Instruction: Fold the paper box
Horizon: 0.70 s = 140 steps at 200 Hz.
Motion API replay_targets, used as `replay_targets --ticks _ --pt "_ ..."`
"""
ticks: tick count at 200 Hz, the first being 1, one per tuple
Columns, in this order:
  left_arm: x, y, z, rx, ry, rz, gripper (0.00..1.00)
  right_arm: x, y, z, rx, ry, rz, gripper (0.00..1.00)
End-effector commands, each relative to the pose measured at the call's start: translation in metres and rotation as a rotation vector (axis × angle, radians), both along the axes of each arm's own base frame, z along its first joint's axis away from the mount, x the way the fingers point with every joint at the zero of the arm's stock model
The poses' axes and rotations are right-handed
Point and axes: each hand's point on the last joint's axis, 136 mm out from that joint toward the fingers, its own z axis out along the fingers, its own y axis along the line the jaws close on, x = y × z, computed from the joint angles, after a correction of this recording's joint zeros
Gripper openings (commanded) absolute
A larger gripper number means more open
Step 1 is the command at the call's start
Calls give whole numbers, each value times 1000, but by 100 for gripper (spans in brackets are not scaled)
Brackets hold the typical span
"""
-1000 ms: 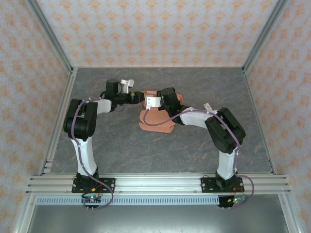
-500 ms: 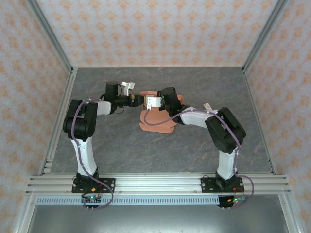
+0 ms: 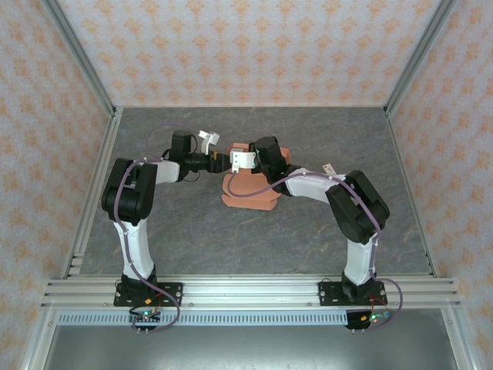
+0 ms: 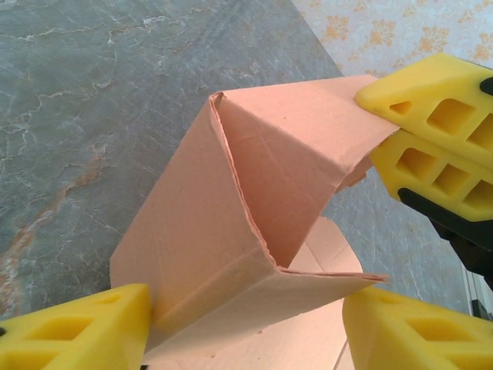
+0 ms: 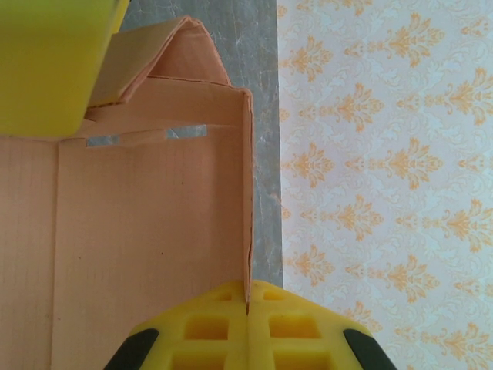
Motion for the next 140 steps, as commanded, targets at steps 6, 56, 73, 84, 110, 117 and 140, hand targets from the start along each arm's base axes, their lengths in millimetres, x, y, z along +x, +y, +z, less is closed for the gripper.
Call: replay_targets --ticks 6,56,73,84,110,117,140 --pt "2 -1 17 4 -60 -11 62 4 -1 4 10 -2 -3 0" --pt "8 7 8 66 -70 67 47 1 0 5 22 -21 8 0" --pt "8 7 7 89 -87 85 46 1 0 5 29 -20 9 0" --pt "7 5 7 91 -93 81 45 0 2 6 37 -18 11 0" --pt "3 0 9 85 -98 59 46 1 4 5 36 -15 7 0" --pt "2 -2 10 80 -98 50 48 2 3 6 35 -16 5 0" --pt "-4 -8 13 70 -106 29 53 3 5 8 39 -17 4 0"
